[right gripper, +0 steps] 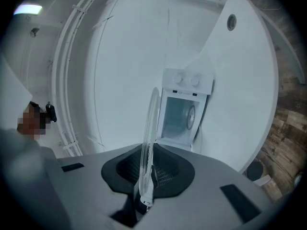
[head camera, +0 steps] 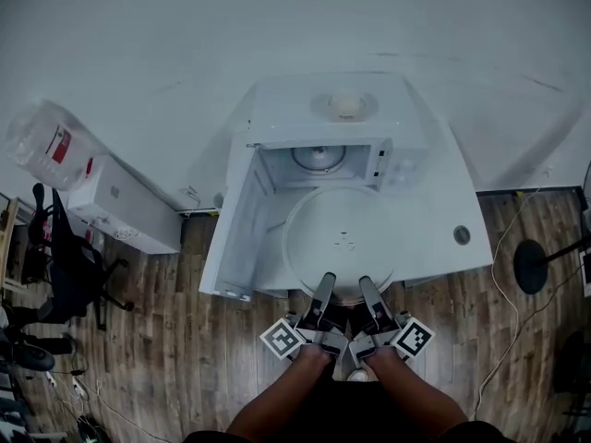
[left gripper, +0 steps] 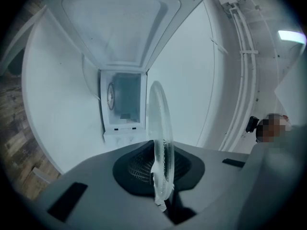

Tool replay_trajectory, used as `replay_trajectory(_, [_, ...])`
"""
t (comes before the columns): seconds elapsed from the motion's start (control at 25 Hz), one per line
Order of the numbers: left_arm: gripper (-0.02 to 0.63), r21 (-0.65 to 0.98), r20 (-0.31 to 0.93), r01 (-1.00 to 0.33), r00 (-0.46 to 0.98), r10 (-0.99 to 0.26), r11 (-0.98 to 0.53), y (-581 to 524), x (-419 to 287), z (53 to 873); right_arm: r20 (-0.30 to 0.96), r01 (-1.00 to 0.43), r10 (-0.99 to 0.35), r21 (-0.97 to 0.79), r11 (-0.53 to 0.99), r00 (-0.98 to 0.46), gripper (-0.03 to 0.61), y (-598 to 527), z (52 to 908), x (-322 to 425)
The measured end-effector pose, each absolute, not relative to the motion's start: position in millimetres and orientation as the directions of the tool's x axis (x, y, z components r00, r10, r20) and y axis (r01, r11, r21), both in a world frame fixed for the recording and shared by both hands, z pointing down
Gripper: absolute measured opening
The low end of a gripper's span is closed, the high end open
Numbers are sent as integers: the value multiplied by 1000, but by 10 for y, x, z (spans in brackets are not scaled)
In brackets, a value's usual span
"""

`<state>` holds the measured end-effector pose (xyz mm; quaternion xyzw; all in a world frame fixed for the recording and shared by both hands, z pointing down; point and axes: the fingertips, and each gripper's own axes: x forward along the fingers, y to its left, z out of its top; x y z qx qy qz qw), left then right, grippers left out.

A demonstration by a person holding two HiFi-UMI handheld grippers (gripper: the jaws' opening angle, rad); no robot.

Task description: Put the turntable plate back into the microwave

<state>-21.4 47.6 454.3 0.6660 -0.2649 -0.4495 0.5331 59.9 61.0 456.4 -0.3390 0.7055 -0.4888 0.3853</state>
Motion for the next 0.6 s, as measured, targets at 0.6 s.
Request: replay_trajectory(0.6, [44, 959, -284, 154, 506, -814, -238, -442, -463, 4613, -191, -127, -888, -956, 265, -418, 58, -266, 4591, 317])
